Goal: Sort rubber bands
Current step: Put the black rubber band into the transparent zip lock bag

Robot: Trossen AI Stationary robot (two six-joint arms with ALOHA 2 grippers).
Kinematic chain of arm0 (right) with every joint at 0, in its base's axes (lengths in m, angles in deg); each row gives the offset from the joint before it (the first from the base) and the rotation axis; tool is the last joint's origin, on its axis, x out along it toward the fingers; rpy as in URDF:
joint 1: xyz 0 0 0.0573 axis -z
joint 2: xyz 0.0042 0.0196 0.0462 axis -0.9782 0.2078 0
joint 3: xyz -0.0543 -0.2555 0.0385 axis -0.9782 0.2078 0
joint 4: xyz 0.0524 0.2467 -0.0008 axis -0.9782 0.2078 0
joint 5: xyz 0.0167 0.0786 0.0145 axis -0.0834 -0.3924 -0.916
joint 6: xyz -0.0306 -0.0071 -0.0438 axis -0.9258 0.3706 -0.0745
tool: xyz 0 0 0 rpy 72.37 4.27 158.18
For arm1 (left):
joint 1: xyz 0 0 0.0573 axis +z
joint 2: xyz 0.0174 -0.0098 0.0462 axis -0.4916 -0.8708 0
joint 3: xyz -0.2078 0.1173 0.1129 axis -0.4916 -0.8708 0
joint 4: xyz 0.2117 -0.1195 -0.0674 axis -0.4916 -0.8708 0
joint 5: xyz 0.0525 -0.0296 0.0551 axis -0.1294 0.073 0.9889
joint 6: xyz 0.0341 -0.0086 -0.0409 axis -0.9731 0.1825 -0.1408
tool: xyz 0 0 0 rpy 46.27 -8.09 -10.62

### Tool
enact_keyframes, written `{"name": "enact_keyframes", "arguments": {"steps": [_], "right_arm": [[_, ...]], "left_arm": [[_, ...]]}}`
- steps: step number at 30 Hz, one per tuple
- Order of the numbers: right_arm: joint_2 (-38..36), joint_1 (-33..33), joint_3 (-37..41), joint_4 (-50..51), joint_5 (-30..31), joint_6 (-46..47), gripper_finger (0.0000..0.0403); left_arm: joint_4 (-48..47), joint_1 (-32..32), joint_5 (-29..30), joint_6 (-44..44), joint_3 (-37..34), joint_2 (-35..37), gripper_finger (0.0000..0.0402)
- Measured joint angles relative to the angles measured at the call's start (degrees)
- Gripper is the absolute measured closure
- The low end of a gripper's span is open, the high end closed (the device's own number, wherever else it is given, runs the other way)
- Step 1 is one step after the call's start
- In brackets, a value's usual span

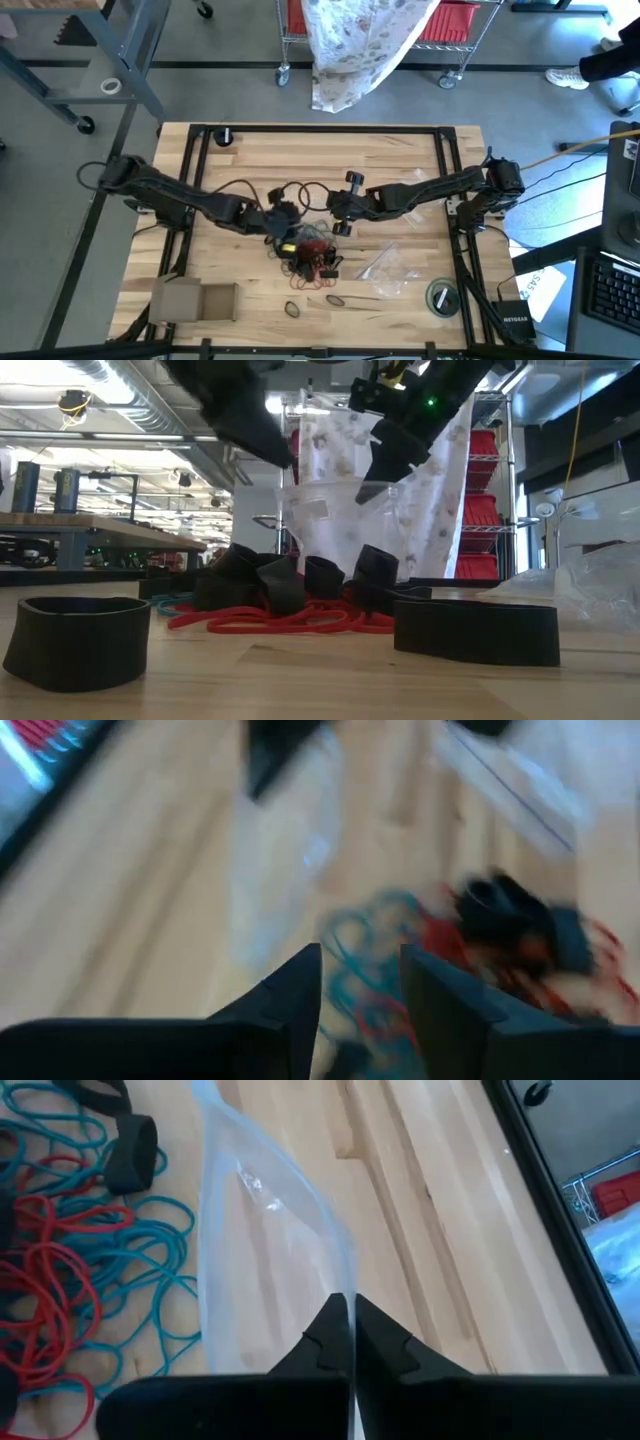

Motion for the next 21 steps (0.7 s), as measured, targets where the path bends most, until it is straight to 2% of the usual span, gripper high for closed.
{"name": "enact_keyframes", "arguments": {"steps": [2,5,11,17,21], "right_arm": [[0.00,0.00,0.00,-0.04,-0.04,0.02,0.0402],[0.00,0.00,0.00,-0.52,-0.12,0.04,0.0402],[0.00,-0.02,0.00,-0.51,-0.36,0.07,0.0402],[0.00,-0.02,0.00,-0.74,-0.59,0.07,0.0402],[0.09,-0.02,0.00,-0.96,-0.61,0.07,0.0402]], "left_arm": [[-2.40,-0.80,-1.93,0.42,-0.09,-0.15,0.0260],[-0.11,-1.29,-3.51,0.54,-2.44,-0.97,0.0256],[1.95,0.06,-3.44,1.79,-8.09,-3.02,0.0259],[5.56,0.29,-4.30,-1.52,-10.53,-6.85,0.0260],[5.89,0.67,0.06,-0.28,-11.09,-9.18,0.0261]]}}
